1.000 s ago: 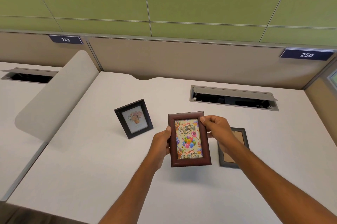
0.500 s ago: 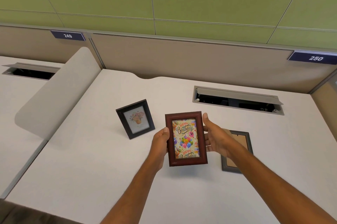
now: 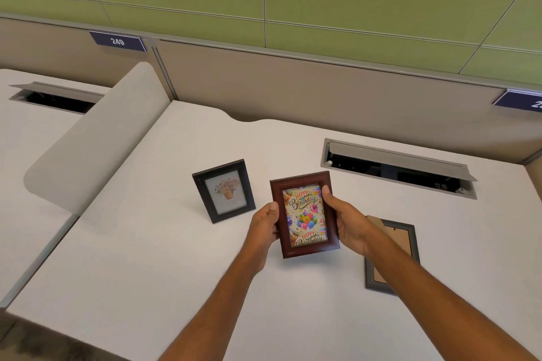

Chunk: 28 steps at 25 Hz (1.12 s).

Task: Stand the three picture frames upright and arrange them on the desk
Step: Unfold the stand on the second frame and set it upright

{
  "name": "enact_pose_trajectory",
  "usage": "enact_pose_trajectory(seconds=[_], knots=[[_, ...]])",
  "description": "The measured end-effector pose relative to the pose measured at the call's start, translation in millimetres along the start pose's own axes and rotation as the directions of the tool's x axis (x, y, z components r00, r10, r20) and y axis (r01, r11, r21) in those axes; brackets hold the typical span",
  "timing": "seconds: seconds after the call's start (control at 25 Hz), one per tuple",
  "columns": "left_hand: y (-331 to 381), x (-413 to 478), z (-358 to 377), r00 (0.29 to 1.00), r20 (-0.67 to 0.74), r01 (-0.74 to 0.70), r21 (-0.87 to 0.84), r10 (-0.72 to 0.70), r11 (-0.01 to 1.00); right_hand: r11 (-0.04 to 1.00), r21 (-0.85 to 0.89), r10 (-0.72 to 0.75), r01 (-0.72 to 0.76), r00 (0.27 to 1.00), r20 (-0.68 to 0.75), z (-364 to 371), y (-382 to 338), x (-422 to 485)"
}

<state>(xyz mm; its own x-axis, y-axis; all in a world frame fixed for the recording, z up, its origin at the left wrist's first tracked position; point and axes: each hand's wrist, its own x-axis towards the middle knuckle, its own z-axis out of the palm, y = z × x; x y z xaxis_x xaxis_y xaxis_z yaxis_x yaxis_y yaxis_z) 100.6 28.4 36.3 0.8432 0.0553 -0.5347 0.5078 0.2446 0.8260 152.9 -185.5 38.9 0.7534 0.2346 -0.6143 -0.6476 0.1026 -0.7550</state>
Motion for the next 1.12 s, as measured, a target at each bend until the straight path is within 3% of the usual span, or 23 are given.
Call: enact_pose_trajectory(seconds=[0.24,0.48,0.68,1.12], knots=[[-10.3,21.1,-0.7,0.999,-0.029,0.011,-0.085,-0.013,0.996,0.991,0.125,-0.041,0.046,0.998,-0.044,6.8,-10.5,31.4],[-9.3,46.5,5.7,0.950,-0.292,-0.121,-0.033,0.106,0.992,0.994,0.098,-0.036,0.045,0.995,-0.096,17.3,-19.5,67.8],[-12.1,68.4,7.7,0.894,-0.425,-0.181,-0.051,0.142,0.982,0.994,0.077,-0.068,0.075,0.994,-0.088,26.8,-30.0,101.2],[-20.2,100.0,7.1,0.875,-0.463,-0.265,-0.208,0.143,0.942,0.993,0.092,-0.061,0.070,0.994,-0.089,22.3,-35.2,145.6]])
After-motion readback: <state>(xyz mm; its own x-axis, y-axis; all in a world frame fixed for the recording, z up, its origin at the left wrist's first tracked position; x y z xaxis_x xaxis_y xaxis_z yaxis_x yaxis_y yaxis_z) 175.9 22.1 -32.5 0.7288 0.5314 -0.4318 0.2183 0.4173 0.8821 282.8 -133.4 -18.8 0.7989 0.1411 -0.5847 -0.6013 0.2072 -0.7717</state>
